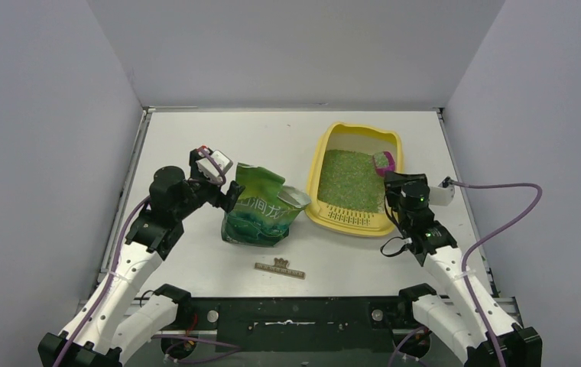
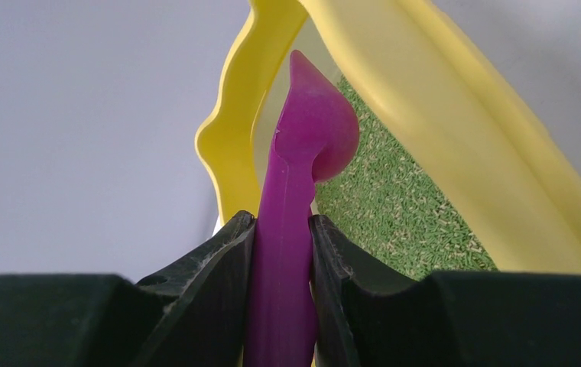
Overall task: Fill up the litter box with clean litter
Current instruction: Pour the cat litter into the litter box.
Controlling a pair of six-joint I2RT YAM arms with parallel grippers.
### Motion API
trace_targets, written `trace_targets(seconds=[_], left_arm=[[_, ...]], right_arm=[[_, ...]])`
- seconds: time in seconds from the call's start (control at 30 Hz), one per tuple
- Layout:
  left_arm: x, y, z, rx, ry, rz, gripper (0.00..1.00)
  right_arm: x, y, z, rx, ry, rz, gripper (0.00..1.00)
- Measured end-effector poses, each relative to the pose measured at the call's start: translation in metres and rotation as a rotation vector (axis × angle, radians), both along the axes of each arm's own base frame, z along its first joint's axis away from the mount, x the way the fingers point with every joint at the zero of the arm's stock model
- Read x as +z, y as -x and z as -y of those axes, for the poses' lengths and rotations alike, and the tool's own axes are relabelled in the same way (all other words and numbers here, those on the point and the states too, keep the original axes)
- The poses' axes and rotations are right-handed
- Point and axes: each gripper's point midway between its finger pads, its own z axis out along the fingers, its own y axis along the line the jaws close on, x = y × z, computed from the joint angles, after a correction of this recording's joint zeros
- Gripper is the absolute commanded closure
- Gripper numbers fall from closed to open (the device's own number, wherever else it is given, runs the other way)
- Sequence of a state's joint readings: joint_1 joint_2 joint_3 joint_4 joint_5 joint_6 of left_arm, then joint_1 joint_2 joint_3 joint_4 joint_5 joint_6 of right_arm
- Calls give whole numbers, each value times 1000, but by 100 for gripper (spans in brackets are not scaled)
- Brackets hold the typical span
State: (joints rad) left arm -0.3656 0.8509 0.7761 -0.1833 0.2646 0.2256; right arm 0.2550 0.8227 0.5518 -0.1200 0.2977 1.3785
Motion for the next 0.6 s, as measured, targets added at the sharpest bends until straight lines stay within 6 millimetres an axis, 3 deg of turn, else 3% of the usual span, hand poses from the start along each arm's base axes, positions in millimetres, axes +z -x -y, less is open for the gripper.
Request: trace_targets(seconds=[0.23, 0.6], left_arm=[[-1, 0, 0, 0, -1, 0, 15], [0, 0, 0, -1, -4, 3, 15]], right_arm=[[-11, -16, 8, -61, 39, -43, 100], [-4, -42, 12, -115, 61, -11, 100]])
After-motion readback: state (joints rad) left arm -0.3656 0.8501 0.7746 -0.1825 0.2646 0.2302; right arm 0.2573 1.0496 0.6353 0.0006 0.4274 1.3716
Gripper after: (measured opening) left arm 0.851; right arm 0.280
